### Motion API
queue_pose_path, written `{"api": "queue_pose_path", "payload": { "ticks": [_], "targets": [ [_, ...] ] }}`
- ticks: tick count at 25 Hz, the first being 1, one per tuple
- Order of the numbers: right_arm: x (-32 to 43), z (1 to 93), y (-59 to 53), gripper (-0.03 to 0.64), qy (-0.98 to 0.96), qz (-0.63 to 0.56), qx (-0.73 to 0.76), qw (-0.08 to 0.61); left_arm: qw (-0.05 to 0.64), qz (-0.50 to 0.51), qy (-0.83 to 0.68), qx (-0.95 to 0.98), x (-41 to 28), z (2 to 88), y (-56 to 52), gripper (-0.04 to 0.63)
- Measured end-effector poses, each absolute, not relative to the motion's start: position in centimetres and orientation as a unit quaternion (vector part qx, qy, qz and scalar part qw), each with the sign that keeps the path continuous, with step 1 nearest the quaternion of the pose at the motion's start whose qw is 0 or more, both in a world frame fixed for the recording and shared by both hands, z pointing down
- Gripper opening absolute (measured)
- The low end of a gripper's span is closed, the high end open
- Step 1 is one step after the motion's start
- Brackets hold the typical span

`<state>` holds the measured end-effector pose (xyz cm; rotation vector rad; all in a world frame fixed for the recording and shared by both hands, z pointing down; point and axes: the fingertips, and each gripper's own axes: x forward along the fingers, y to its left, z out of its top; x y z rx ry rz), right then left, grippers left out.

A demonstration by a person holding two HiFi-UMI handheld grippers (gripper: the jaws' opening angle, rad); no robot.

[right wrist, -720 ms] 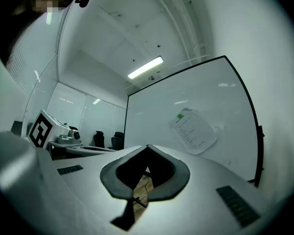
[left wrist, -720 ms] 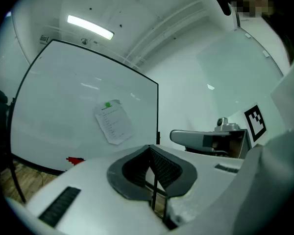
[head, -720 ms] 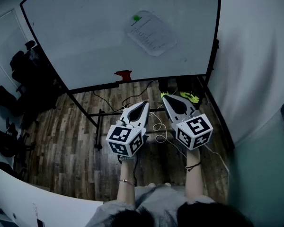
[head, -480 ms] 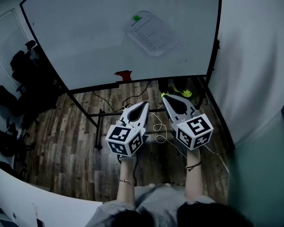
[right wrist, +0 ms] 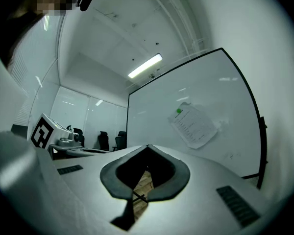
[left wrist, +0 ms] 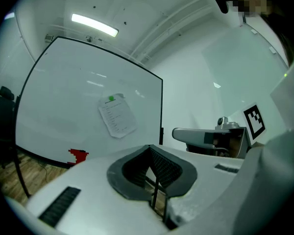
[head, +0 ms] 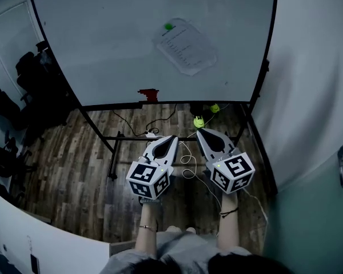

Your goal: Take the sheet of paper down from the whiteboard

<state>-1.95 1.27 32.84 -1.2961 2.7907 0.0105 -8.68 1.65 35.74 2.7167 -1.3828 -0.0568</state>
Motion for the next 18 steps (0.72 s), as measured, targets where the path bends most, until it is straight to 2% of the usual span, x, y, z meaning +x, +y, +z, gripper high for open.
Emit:
{"api": "queue_pose_path", "payload": {
  "ticks": [18],
  "targets": [
    [-1.3,33.6,-4.0,0.0,0.914,-0.002,-0.403,0.04,0.034,-0.004,-0.482,0.876,-8.5,36.5,-3.2,0.005]
  ]
}}
